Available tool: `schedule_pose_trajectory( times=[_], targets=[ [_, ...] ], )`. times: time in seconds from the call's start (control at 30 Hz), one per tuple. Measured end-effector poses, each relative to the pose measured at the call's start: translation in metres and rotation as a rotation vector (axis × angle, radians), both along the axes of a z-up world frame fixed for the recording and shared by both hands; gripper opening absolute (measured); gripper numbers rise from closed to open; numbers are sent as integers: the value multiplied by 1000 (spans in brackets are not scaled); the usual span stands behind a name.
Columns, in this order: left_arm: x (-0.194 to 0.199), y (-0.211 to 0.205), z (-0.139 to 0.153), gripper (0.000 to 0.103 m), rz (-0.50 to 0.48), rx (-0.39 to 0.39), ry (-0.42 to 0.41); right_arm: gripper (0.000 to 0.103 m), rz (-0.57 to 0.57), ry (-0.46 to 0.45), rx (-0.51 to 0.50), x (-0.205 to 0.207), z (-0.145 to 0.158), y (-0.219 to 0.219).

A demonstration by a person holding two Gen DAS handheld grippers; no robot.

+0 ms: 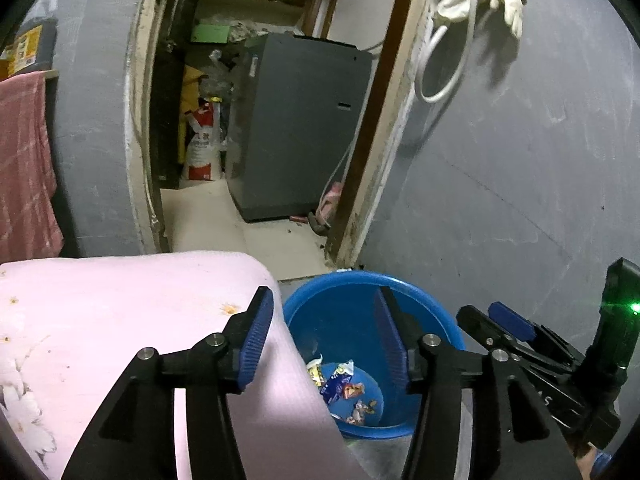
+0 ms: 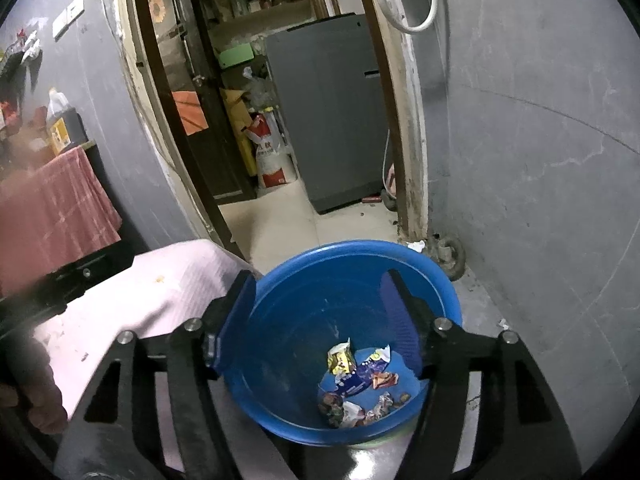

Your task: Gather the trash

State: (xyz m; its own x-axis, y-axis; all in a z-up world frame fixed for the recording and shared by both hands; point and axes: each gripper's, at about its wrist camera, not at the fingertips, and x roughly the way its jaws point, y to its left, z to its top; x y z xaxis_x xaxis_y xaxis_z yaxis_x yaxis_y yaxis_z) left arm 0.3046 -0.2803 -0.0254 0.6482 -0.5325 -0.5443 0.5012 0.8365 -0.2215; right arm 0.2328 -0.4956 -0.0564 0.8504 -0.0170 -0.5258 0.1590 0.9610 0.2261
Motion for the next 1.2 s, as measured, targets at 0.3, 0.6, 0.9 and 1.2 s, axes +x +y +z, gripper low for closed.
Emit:
schedule_pose_trajectory(
  times=[0.3, 0.6, 0.9, 1.2],
  targets=[
    [-4, 20, 21, 65, 39, -33, -37, 86, -24, -99, -7, -21, 30, 7],
    [-16, 36, 34, 89, 78, -31, -81, 103, -27, -157, -23, -38, 50, 16],
    [-34, 49, 44, 91, 101, -45, -132, 103, -27, -174, -26, -48, 59, 21],
    [-57, 63, 55, 91, 119, -41, -169, 103, -26, -195, -30, -70, 70, 27]
  ],
)
